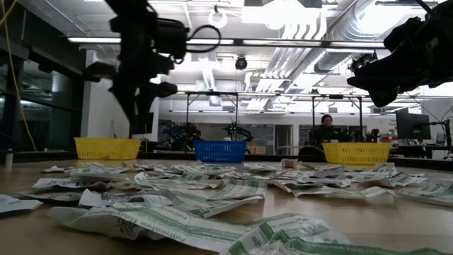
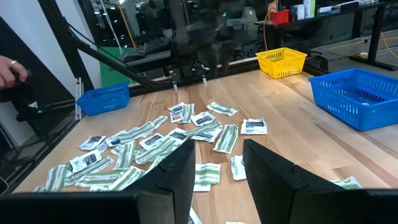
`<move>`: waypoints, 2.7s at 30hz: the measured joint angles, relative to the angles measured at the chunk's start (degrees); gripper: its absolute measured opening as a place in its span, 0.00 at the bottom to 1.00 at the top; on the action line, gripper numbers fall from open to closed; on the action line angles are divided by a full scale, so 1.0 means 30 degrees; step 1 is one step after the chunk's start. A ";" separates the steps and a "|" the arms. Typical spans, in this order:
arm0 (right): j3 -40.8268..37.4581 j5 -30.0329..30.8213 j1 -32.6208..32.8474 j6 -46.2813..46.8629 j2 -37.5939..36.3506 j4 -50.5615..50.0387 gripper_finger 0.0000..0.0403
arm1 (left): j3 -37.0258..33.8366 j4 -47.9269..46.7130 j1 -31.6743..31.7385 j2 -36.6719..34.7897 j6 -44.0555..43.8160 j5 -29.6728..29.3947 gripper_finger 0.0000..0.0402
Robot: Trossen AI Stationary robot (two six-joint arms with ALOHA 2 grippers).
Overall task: Pick & Place First Aid Supplies
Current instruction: Put the green bandage pack into the top blue bin
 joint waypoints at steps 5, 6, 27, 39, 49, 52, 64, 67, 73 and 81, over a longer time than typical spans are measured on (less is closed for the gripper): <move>-0.0001 -0.0002 0.0002 0.0000 0.0000 0.0003 0.32 | -0.2785 0.2981 -0.1173 -0.1080 0.1376 0.0286 0.25; -0.0003 0.0004 -0.0004 0.0000 0.0000 -0.0002 0.32 | -0.3184 0.3403 -0.1324 -0.1084 0.1390 0.0227 0.25; 0.0000 -0.0002 -0.0003 0.0000 0.0000 0.0003 0.32 | -0.6105 0.7301 -0.2250 -0.1080 0.3444 -0.0844 0.25; -0.0007 0.0000 -0.0001 0.0000 0.0000 0.0003 0.32 | -0.6098 0.7931 -0.2228 -0.0306 0.4435 -0.0673 0.25; -0.0007 0.0004 0.0002 0.0000 0.0000 0.0004 0.32 | -0.6061 0.8361 -0.2221 0.0688 0.4404 -0.0592 0.25; -0.0002 -0.0001 0.0002 0.0000 0.0000 0.0004 0.32 | -0.6061 0.8372 -0.2221 0.0705 0.4395 -0.0618 0.23; 0.0000 0.0003 0.0001 0.0000 0.0000 0.0003 0.32 | -0.6083 0.8518 -0.2236 0.0599 0.2391 -0.0876 0.01; 0.0000 0.0004 0.0002 0.0000 0.0000 -0.0003 0.32 | -0.5703 0.8773 -0.2224 0.0465 0.2462 -0.2103 0.01; -0.0005 -0.0003 0.0001 0.0000 0.0000 -0.0001 0.32 | -0.4105 0.8520 -0.1544 0.0333 0.3488 -0.2847 0.00; -0.0001 -0.0002 0.0003 0.0000 0.0000 0.0004 0.32 | -0.1027 0.8801 0.0507 0.0594 0.5570 -0.2928 0.00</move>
